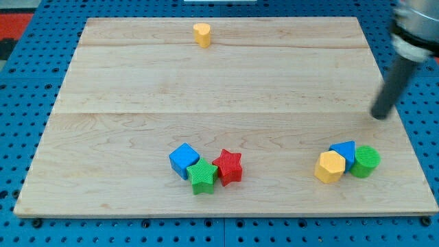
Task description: Place the triangle top left to the green circle
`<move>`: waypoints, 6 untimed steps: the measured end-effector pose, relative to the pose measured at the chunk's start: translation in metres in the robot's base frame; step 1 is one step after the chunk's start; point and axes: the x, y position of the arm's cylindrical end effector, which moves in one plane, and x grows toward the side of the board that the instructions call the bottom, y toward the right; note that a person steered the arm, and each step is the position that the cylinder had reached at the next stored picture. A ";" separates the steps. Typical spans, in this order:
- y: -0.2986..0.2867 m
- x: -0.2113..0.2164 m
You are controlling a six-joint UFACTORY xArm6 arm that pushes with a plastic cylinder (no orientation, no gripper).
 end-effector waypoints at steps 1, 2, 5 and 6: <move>0.004 0.073; -0.100 0.093; -0.148 0.029; -0.143 0.012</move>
